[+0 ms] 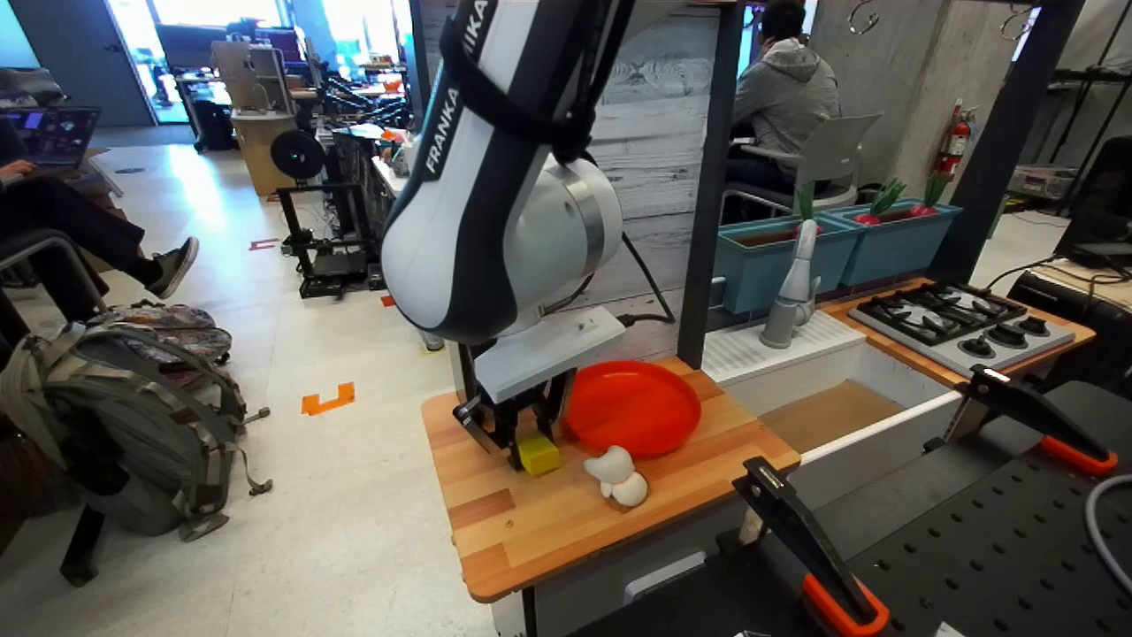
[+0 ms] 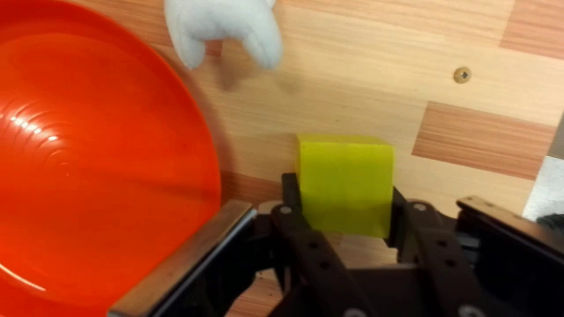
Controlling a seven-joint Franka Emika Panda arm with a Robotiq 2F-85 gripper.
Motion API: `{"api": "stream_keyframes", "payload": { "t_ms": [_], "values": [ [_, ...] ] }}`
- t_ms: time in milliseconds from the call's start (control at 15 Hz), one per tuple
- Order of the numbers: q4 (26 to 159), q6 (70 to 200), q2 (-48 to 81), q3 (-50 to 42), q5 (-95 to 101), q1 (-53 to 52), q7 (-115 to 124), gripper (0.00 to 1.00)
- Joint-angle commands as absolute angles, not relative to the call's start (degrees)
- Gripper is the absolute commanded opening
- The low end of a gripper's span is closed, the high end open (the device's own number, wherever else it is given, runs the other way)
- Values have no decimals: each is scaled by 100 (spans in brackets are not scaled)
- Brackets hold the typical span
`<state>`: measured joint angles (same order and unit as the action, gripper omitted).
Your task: Pick up the yellow object from the counter and put it on the plate
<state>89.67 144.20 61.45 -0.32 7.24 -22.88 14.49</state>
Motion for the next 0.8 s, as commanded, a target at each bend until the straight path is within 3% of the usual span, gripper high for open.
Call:
{"api": "stream_keyframes", "payload": {
  "t_ms": [0, 733],
  "values": [
    [9198, 14255, 5728, 76, 605, -2117, 1429, 17],
    [9739, 14148, 5077, -126, 158, -1348, 1584, 17]
  ]
}}
